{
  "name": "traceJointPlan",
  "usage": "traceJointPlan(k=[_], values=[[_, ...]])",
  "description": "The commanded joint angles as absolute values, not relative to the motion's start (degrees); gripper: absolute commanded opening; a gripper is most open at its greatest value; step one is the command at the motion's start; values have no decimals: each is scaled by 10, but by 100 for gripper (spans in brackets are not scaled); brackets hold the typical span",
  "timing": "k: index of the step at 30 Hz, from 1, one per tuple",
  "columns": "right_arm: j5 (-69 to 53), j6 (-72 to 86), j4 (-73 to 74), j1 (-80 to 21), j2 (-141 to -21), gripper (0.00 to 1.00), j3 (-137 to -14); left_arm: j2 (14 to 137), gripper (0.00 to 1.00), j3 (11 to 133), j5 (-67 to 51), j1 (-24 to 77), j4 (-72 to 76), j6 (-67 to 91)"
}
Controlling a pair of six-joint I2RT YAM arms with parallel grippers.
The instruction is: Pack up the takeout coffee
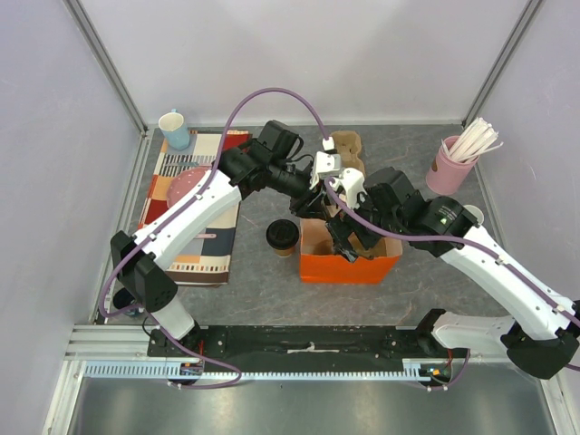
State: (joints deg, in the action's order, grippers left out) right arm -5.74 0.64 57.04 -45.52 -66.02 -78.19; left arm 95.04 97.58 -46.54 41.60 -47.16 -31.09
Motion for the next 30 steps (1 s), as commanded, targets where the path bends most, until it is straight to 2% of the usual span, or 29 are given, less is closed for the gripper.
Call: traceJointPlan(k=[1,7,8,10,11,12,14,17,19,30], values=[[-53,4,504,-454,-646,98,-832,947,47,994,-435,418,-497,-308],[-54,4,506,-454,-647,98,-843,945,64,1017,-432,419,-503,-299],[-54,4,505,-455,-647,98,-844,944,70,1021,-429,418,-502,-296],[-51,4,506,-454,-649,98,-845,944,76,1028,-421,418,-503,-291],[-50,4,507,-455,-650,98,-844,944,83,1031,-419,418,-502,-288],[-47,4,506,-454,-650,98,-844,942,84,1033,-414,418,-502,-287],[-47,4,507,-454,-654,98,-844,941,92,1036,-410,417,-503,-282],[-47,4,508,-455,-654,98,-844,940,94,1042,-401,418,-502,-281],[-47,4,507,-454,-656,98,-844,940,100,1042,-393,418,-503,-281],[-23,4,523,-454,-673,98,-852,946,99,1020,-388,418,-484,-276]])
